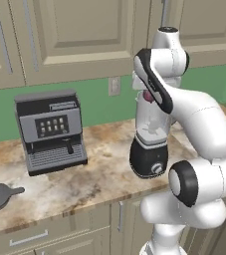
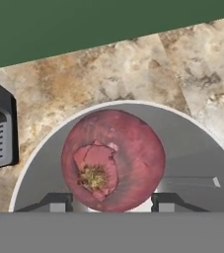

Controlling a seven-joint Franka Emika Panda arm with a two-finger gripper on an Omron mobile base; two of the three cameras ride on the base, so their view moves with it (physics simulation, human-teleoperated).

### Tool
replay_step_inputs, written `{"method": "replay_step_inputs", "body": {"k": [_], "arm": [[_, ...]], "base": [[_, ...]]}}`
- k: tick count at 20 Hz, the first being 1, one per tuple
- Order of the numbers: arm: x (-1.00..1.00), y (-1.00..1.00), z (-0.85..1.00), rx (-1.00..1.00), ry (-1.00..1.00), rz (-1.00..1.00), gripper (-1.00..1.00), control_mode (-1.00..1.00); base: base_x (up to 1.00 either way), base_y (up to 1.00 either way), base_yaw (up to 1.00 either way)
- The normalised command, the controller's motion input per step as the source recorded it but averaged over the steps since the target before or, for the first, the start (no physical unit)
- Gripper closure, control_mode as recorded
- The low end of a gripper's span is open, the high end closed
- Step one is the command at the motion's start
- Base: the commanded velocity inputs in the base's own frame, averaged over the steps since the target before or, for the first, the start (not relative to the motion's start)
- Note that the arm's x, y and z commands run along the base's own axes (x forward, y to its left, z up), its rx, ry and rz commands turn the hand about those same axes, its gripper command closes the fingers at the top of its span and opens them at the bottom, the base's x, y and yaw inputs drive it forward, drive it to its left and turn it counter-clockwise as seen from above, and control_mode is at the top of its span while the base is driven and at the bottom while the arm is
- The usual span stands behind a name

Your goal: Grab the garlic and onion from the fridge, place them in the blender, close the lid, and turn on the blender to create a marinade.

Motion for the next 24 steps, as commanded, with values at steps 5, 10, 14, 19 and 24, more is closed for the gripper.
{"method": "replay_step_inputs", "body": {"k": [5, 10, 14, 19, 24], "arm": [[-0.07, 0.0, 0.02, 0.0, -0.03, 0.0, -1.0, -1.0], [-0.67, 0.01, 0.14, 0.0, -0.09, 0.0, -1.0, -1.0], [-1.0, 0.14, 0.24, 0.0, -0.15, 0.0, -1.0, -1.0], [-1.0, 0.35, 0.08, 0.0, -0.1, 0.02, -1.0, -1.0], [-1.0, 0.28, -0.33, 0.0, 0.0, 0.12, -1.0, -1.0]], "base": [[0.0, 0.0, 0.0], [0.0, 0.0, 0.0], [0.0, 0.0, 0.0], [0.0, 0.0, 0.0], [0.0, 0.0, 0.0]]}}
